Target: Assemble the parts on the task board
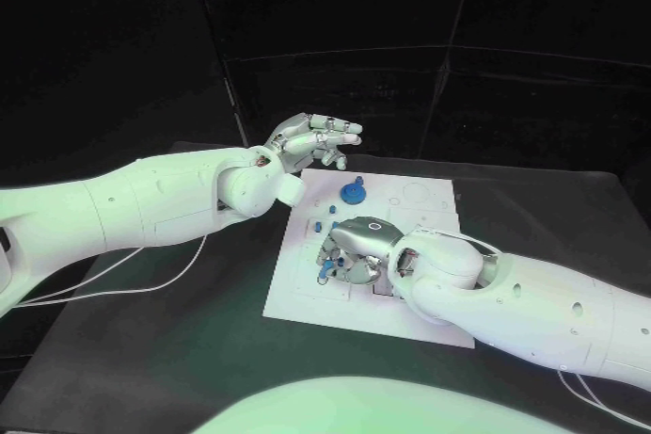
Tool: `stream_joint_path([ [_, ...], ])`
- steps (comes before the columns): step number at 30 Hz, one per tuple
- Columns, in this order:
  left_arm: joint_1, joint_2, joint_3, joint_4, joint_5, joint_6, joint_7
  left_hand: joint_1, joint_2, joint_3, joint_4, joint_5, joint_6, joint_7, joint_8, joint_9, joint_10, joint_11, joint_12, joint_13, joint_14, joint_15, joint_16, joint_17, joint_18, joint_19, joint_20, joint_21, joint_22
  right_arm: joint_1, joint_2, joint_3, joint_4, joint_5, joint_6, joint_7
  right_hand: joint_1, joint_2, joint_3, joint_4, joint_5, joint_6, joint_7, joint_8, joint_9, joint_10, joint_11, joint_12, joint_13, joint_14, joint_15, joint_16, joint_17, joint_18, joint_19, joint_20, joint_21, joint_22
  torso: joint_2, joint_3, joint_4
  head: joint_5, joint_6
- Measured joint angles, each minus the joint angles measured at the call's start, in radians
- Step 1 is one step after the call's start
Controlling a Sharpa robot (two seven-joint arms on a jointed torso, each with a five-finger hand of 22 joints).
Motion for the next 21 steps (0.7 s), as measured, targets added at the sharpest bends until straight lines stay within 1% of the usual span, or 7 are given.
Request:
stream_joint_path([
  [11,0.000,-0.001,0.000,-0.001,0.000,0.000,-0.001,0.000,0.000,0.000,0.000,0.000,0.000,0.000,0.000,0.000,0.000,0.000,0.000,0.000,0.000,0.000,0.000,0.000,0.000,0.000,0.000,0.000,0.000,-0.006,0.009,0.000,-0.012,-0.005,0.017,0.001,0.000,0.000,0.002,-0.002,0.000,0.000,0.000,0.000,0.000,0.000,0.000,0.000,0.000,0.000,0.000,0.000,0.000,0.000,0.000,0.000,0.000,0.000,0.000,-0.0012,0.0000,0.002,-0.004],
  [21,0.000,-0.001,0.000,0.000,0.000,0.000,-0.002,0.000,0.000,0.000,0.000,0.000,0.000,0.000,0.000,0.000,0.000,0.000,0.000,0.000,0.000,0.000,0.000,0.000,0.000,0.000,0.000,0.000,0.000,-0.010,0.018,0.000,-0.022,-0.010,0.039,-0.004,0.000,0.000,0.002,-0.002,0.000,0.000,0.000,0.000,0.000,0.000,0.000,0.000,0.000,0.000,0.000,0.000,0.000,0.000,0.000,0.000,0.000,-0.002,0.000,-0.0008,0.0000,0.005,-0.007],
])
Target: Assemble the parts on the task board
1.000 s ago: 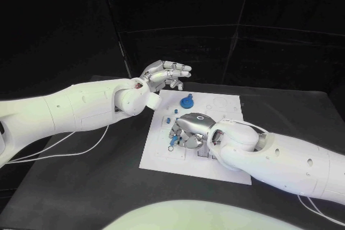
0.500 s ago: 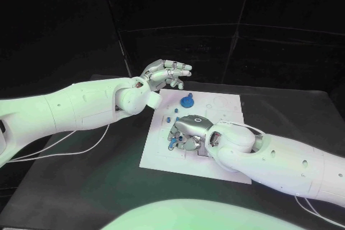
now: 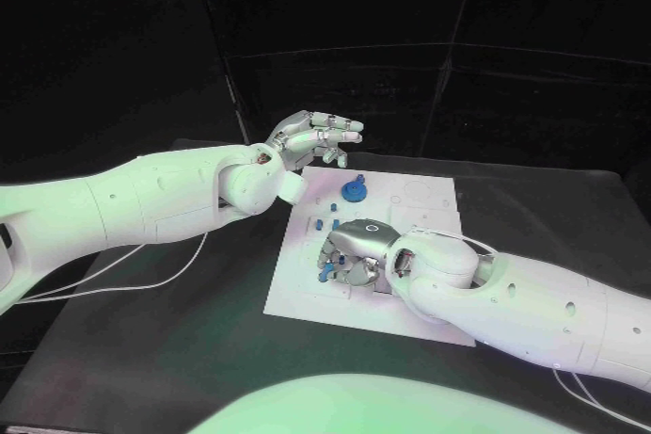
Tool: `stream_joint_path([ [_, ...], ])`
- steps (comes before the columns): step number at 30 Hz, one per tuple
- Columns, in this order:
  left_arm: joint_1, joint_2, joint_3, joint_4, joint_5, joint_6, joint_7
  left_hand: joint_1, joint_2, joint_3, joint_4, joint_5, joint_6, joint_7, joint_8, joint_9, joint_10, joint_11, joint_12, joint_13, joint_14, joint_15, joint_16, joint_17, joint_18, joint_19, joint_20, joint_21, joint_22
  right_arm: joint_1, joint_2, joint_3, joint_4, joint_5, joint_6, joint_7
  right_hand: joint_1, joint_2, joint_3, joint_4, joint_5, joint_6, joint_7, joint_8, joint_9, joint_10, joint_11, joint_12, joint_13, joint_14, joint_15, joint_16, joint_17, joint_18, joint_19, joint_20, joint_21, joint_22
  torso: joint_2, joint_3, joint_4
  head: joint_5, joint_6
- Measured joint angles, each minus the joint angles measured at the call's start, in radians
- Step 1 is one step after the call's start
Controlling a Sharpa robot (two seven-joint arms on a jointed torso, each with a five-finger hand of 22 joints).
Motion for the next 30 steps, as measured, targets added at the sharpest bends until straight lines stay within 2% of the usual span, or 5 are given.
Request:
stream_joint_path([
  [4,0.000,0.000,0.000,0.000,0.000,0.000,0.000,0.000,0.000,0.000,0.000,0.000,0.000,0.000,0.000,0.000,0.000,0.000,0.000,0.000,0.000,0.000,0.000,0.000,0.000,0.000,0.000,0.000,0.000,0.000,0.006,0.000,-0.006,-0.002,0.007,-0.002,0.000,0.000,0.000,0.000,0.000,0.000,0.000,0.000,0.000,0.000,0.000,0.000,0.000,0.000,0.000,0.000,0.000,0.000,0.000,0.000,0.000,0.000,0.000,0.0000,0.0000,0.001,0.000],
  [9,0.000,0.000,0.000,0.001,0.000,0.000,-0.001,0.000,0.000,0.000,0.000,0.000,0.000,0.000,0.000,0.000,0.000,0.000,0.000,0.000,0.000,0.000,0.000,0.000,0.000,0.000,0.000,0.000,-0.001,0.001,0.009,-0.015,-0.005,-0.005,0.008,-0.003,0.000,0.000,0.000,0.000,0.000,-0.003,-0.001,-0.005,0.000,0.000,0.000,0.000,0.000,0.000,0.000,0.000,0.000,0.000,0.000,0.000,0.000,0.000,0.000,0.0001,0.0000,0.002,-0.002],
  [17,0.000,-0.001,0.000,0.001,0.000,0.000,-0.001,0.000,0.000,0.000,0.000,0.000,0.000,0.000,0.000,0.000,0.000,0.000,0.000,0.000,0.000,0.000,0.000,0.000,0.000,0.000,0.000,0.000,-0.001,0.003,0.017,-0.025,-0.008,-0.013,0.003,-0.007,-0.014,-0.013,0.007,-0.001,-0.011,0.002,-0.001,-0.002,-0.001,0.000,0.000,-0.016,0.001,0.000,0.000,0.000,-0.005,0.000,0.000,0.000,0.000,-0.009,0.000,-0.0001,-0.0002,0.002,-0.002],
  [24,0.000,-0.001,0.000,0.002,0.000,0.001,-0.001,0.000,0.000,0.000,0.000,0.000,0.000,0.000,0.000,0.000,0.000,0.000,0.000,0.000,0.000,0.000,0.000,0.000,0.000,0.000,0.000,0.000,-0.001,0.000,0.024,-0.031,-0.018,-0.018,0.002,-0.013,-0.048,-0.047,0.008,0.004,-0.011,-0.047,0.029,-0.026,-0.011,-0.065,0.031,-0.065,-0.005,0.002,0.013,0.000,-0.011,0.000,-0.019,0.019,-0.014,-0.030,0.000,-0.0002,0.0003,0.002,-0.001],
  [30,0.001,-0.002,0.000,0.003,0.000,0.001,-0.002,0.000,0.000,0.000,0.000,0.000,0.000,0.000,0.000,0.000,0.000,0.000,0.000,0.000,0.000,0.000,0.000,0.000,0.000,0.000,0.000,0.000,-0.001,-0.001,0.025,-0.033,-0.021,-0.021,-0.003,-0.017,-0.069,-0.068,-0.014,0.008,-0.015,-0.122,0.032,-0.026,-0.014,-0.147,0.046,-0.088,-0.005,-0.006,0.032,-0.011,-0.040,0.000,-0.056,0.033,-0.054,-0.088,-0.001,-0.0004,0.0004,0.003,-0.001],
])
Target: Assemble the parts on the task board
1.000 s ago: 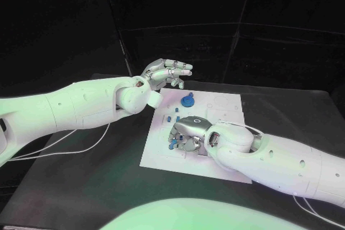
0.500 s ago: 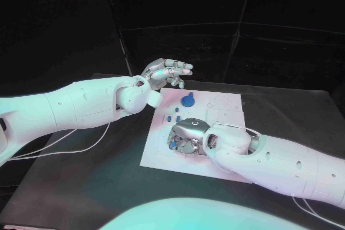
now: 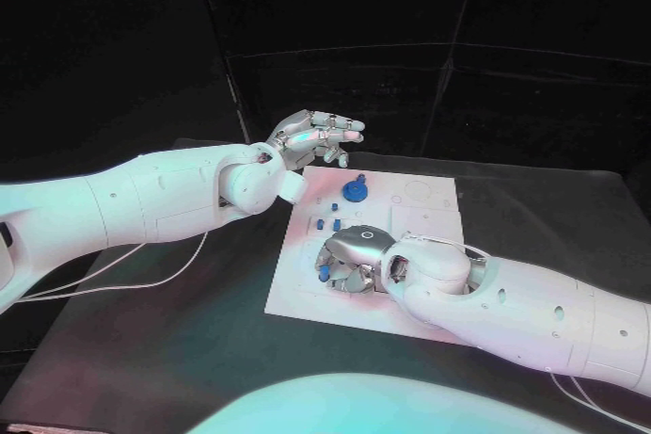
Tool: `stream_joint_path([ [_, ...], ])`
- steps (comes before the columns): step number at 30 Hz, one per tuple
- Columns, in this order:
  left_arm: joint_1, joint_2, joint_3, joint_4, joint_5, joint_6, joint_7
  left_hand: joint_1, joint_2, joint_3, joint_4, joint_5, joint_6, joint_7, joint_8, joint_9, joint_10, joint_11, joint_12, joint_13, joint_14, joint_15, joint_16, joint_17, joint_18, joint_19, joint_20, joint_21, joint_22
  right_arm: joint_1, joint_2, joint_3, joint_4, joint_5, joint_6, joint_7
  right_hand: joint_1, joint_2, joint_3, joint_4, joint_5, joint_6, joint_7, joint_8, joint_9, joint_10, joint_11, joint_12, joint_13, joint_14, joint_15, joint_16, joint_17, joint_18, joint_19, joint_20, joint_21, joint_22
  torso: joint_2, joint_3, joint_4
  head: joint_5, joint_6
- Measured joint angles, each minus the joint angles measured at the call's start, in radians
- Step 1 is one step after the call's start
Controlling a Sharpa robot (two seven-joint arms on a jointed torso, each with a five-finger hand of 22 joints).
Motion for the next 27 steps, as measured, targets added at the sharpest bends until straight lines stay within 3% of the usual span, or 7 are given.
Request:
stream_joint_path([
  [5,0.001,-0.001,0.000,0.000,0.000,0.000,0.000,0.000,0.000,0.000,0.000,0.000,0.000,0.000,0.000,0.000,0.000,0.000,0.000,0.000,0.000,0.000,0.000,0.000,0.000,0.000,0.000,0.000,0.000,0.000,-0.004,0.000,0.003,-0.001,-0.022,-0.001,-0.007,0.007,-0.025,-0.006,0.000,-0.025,0.000,0.000,0.001,-0.031,0.002,0.004,0.002,-0.009,0.004,-0.017,-0.032,0.000,-0.023,0.002,-0.025,-0.037,0.000,0.0003,0.0000,0.001,0.000],
  [10,0.001,-0.001,0.000,0.001,0.000,0.001,-0.001,0.000,0.000,0.000,0.000,0.000,0.000,0.000,0.000,-0.001,0.000,0.000,0.000,0.000,0.000,0.000,0.000,0.000,0.000,0.000,0.000,0.000,0.000,-0.005,-0.022,0.000,0.022,0.003,-0.076,0.004,-0.011,0.003,-0.044,-0.011,0.000,-0.041,0.002,0.000,0.002,-0.046,0.003,0.016,0.004,-0.015,0.004,-0.023,-0.050,0.000,-0.026,0.002,-0.034,-0.054,0.000,0.0005,-0.0001,0.001,0.001],
  [18,0.001,-0.003,0.000,0.000,0.000,0.002,-0.001,0.000,0.000,0.000,0.000,0.000,0.000,0.000,0.000,-0.001,0.000,0.000,0.000,0.000,0.000,0.000,0.000,0.000,0.000,0.000,0.000,0.000,0.000,-0.007,-0.104,0.002,0.104,0.022,-0.180,0.023,-0.014,0.006,-0.064,-0.013,0.007,-0.048,0.001,0.000,0.004,-0.049,0.000,0.052,0.010,-0.015,0.004,-0.023,-0.046,0.000,-0.030,0.006,-0.034,-0.054,-0.001,0.0010,-0.0020,-0.003,0.009],
  [21,0.001,-0.005,0.000,0.000,0.000,0.003,-0.002,0.000,0.000,0.000,0.000,0.000,0.000,0.000,0.000,-0.001,0.000,0.000,0.000,0.000,0.000,0.000,0.000,0.000,0.000,0.000,0.000,0.000,0.000,0.003,-0.165,0.002,0.156,0.042,-0.212,0.027,-0.024,0.016,-0.070,-0.007,0.013,-0.023,0.003,0.016,0.011,-0.011,-0.003,0.086,0.018,-0.016,0.003,-0.023,-0.050,0.000,-0.030,0.006,-0.041,-0.059,-0.003,0.0005,-0.0035,-0.014,0.021],
  [24,0.001,-0.007,0.000,0.000,0.000,0.004,-0.002,0.000,0.000,0.000,0.000,0.000,-0.004,0.004,0.000,-0.001,-0.007,0.000,0.000,0.001,-0.004,0.004,0.000,-0.003,0.000,-0.004,0.004,0.000,0.000,0.022,-0.233,0.017,0.203,0.084,-0.243,0.028,-0.031,0.023,-0.082,0.005,0.013,0.008,0.000,0.032,0.016,0.046,-0.012,0.127,0.028,-0.019,0.000,-0.023,-0.049,0.000,-0.033,0.002,-0.042,-0.060,-0.004,-0.0001,-0.0049,-0.030,0.030],
  [27,0.001,-0.010,0.000,0.000,0.000,0.004,-0.003,0.000,0.000,0.000,0.000,0.000,-0.004,0.004,0.000,-0.001,-0.007,0.000,0.000,0.001,-0.004,0.004,0.000,-0.003,0.000,-0.004,0.004,0.000,0.000,0.040,-0.314,0.037,0.253,0.151,-0.278,0.024,-0.042,0.016,-0.096,0.019,0.013,0.029,-0.018,0.043,0.019,0.129,-0.033,0.188,0.052,-0.005,-0.015,-0.007,-0.018,0.000,-0.014,-0.012,-0.020,-0.023,-0.006,-0.0006,-0.0075,-0.044,0.036],
])
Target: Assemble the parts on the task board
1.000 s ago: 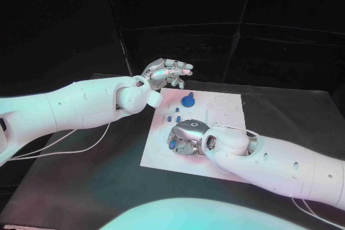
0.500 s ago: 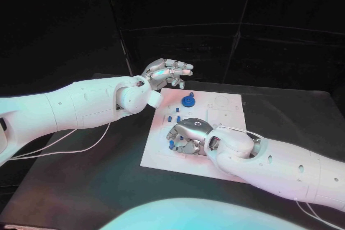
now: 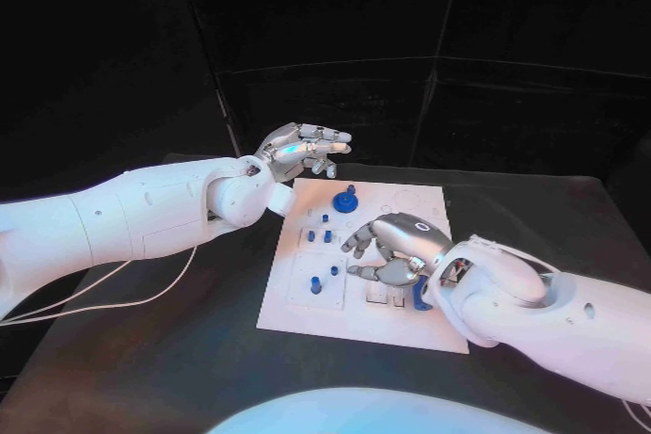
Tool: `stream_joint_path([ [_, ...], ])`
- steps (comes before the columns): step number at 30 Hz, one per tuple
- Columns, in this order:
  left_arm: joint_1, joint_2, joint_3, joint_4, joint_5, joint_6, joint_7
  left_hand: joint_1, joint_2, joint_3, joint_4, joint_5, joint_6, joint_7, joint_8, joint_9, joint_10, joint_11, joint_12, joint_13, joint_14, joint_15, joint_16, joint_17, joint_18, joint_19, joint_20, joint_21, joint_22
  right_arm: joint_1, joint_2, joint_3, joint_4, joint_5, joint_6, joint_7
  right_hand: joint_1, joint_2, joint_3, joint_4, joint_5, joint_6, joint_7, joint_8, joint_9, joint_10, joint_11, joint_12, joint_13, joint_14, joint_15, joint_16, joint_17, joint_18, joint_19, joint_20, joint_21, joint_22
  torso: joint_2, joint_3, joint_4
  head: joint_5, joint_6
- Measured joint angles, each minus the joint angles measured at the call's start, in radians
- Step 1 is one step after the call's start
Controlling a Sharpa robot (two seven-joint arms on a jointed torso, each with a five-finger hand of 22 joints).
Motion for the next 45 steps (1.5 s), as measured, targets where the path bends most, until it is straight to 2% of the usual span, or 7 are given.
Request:
stream_joint_path([
  [3,0.000,-0.003,0.000,0.000,0.000,0.000,0.000,0.000,0.000,0.000,0.000,0.000,0.000,0.000,0.000,0.000,0.000,0.000,0.000,0.000,0.000,0.000,0.000,0.000,0.000,0.000,0.000,0.000,0.000,0.007,-0.065,0.007,0.035,0.064,-0.021,-0.011,-0.001,-0.001,-0.021,0.003,0.002,0.022,-0.022,0.011,0.002,0.092,-0.033,0.106,0.064,0.011,-0.028,0.025,0.043,0.000,0.042,-0.021,0.044,0.063,-0.003,0.0000,-0.0034,-0.014,0.006],
  [6,0.000,-0.005,0.000,0.000,-0.001,0.000,-0.001,0.000,0.000,0.000,0.000,0.000,0.000,0.000,0.000,0.000,0.000,0.000,0.000,0.000,0.000,0.000,0.000,0.000,0.000,0.000,0.000,0.000,0.000,0.011,-0.131,0.010,0.064,0.144,-0.035,-0.035,-0.009,0.007,-0.061,0.020,0.018,0.042,-0.042,0.023,0.003,0.076,-0.054,0.291,0.222,0.014,-0.047,0.056,0.095,0.000,0.080,-0.045,0.091,0.129,-0.005,0.0000,-0.0077,-0.032,0.012],
  [9,0.000,-0.006,0.000,0.000,-0.003,0.000,-0.001,0.000,0.000,0.000,0.000,0.000,0.000,0.000,0.000,0.000,0.000,0.000,0.000,0.000,0.000,0.000,0.000,0.000,0.000,0.000,0.000,0.000,0.000,0.012,-0.187,0.012,0.089,0.208,-0.037,-0.067,-0.038,0.017,-0.112,0.059,0.046,0.045,-0.045,0.035,0.003,0.055,-0.050,0.531,0.482,0.011,-0.049,0.090,0.156,-0.016,0.104,-0.042,0.127,0.185,-0.008,-0.0006,-0.0122,-0.059,0.016],
  [13,0.000,-0.006,0.000,0.003,-0.008,0.000,0.002,0.000,0.000,0.000,0.000,0.000,0.000,0.000,0.000,0.000,0.000,0.000,0.000,0.000,0.000,0.000,0.000,0.000,0.000,0.000,0.000,0.000,0.000,0.013,-0.255,0.013,0.110,0.256,-0.032,-0.118,-0.046,0.025,-0.168,0.091,0.094,0.053,-0.052,0.058,0.010,0.129,-0.051,0.821,0.828,0.011,-0.049,0.147,0.260,-0.025,0.134,-0.044,0.177,0.264,-0.011,-0.0006,-0.0163,-0.093,0.019],
  [22,-0.001,-0.010,-0.006,0.007,-0.015,0.000,0.006,-0.006,0.006,-0.002,0.002,0.000,0.000,0.000,0.004,0.000,0.000,0.000,0.004,0.000,0.000,0.000,0.000,-0.002,0.000,0.000,0.000,0.000,-0.001,-0.003,-0.295,0.011,0.121,0.256,-0.008,-0.271,-0.082,0.045,-0.271,0.163,0.114,0.038,-0.049,0.083,0.025,0.163,-0.054,0.962,1.016,0.011,-0.049,0.208,0.382,-0.032,0.156,-0.046,0.222,0.337,-0.012,-0.0006,-0.0198,-0.138,0.014],
  [35,-0.002,-0.013,-0.008,0.009,-0.019,0.001,0.008,-0.006,0.006,-0.007,0.007,0.000,0.000,0.000,0.004,0.000,-0.004,0.004,0.004,0.001,0.000,0.000,0.000,-0.003,0.000,0.000,0.000,-0.004,-0.002,-0.065,-0.234,0.009,0.094,0.216,0.014,-0.458,-0.091,0.041,-0.329,0.191,0.122,0.010,-0.045,0.100,0.033,0.160,-0.051,0.966,1.041,0.011,-0.049,0.221,0.414,-0.032,0.159,-0.043,0.226,0.339,-0.009,-0.0017,-0.0156,-0.153,0.006],
  [45,-0.002,-0.014,-0.009,0.009,-0.020,0.004,0.008,-0.006,0.006,-0.007,0.007,0.000,0.000,0.000,0.004,0.000,-0.004,0.004,0.004,0.001,0.000,0.000,0.000,-0.003,0.000,0.000,0.000,-0.004,-0.002,-0.076,-0.187,0.009,0.065,0.205,0.031,-0.492,-0.119,0.058,-0.370,0.193,0.112,-0.001,-0.045,0.136,0.047,0.160,-0.051,0.971,1.058,0.011,-0.049,0.221,0.416,-0.032,0.156,-0.039,0.226,0.332,-0.009,-0.0016,-0.0147,-0.151,0.000],
])
